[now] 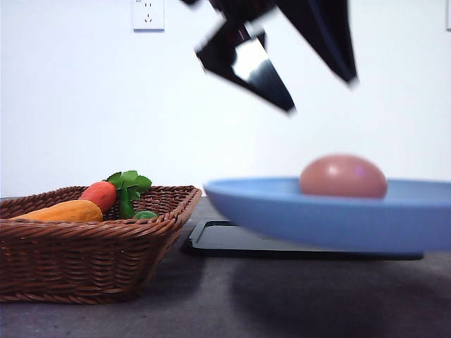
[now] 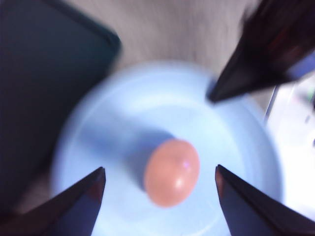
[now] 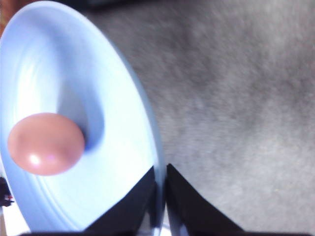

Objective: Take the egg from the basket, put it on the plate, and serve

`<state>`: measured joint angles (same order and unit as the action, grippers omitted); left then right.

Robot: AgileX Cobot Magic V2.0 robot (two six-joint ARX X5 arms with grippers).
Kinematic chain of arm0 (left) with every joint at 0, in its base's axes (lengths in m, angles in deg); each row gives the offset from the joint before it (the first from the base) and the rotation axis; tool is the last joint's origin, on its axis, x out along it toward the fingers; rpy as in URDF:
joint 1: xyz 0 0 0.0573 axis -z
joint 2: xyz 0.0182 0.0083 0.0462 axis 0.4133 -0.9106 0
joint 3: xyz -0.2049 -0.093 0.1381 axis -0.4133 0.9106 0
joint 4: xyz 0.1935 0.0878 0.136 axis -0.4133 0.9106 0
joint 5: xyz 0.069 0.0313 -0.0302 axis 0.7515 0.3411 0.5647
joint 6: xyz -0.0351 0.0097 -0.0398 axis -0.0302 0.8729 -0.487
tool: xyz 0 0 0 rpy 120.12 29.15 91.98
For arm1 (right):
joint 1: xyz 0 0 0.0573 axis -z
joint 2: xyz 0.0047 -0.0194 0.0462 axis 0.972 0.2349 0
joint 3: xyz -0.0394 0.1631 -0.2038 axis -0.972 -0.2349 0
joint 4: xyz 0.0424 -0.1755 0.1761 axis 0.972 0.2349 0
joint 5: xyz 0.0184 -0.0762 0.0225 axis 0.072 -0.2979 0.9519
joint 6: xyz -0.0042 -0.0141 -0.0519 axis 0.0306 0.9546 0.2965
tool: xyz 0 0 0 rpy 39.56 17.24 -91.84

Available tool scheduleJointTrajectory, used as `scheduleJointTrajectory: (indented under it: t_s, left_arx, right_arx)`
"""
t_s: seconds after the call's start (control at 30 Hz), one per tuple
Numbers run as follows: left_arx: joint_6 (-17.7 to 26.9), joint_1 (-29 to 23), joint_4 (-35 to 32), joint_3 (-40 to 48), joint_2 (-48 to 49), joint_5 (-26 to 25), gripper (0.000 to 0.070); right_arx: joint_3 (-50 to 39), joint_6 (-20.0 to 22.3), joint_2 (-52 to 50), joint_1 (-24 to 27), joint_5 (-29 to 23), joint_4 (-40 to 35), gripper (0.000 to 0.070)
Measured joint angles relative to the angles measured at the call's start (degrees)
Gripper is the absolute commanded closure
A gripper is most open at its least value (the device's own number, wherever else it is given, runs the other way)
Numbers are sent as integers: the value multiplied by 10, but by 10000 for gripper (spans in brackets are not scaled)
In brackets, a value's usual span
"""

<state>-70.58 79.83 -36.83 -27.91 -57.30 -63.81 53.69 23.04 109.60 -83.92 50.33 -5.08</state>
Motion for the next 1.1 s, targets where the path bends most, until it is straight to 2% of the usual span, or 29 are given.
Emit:
scheduleJointTrajectory:
  t_s: [0.23,0.43,0.73,1.1]
  left_arx:
    - [0,-59,49,0,92,0,240]
    - [0,-121,85,0,175,0,240]
    - [0,-187,110,0,257,0,240]
    - [0,-194,138,0,275,1,241]
  right_arx:
    - [1,3,107,3,17,-108,700]
    - [41,3,200,17,24,-159,700]
    - [172,12,320,34,16,-175,700]
    - [302,19,446,35,4,-177,700]
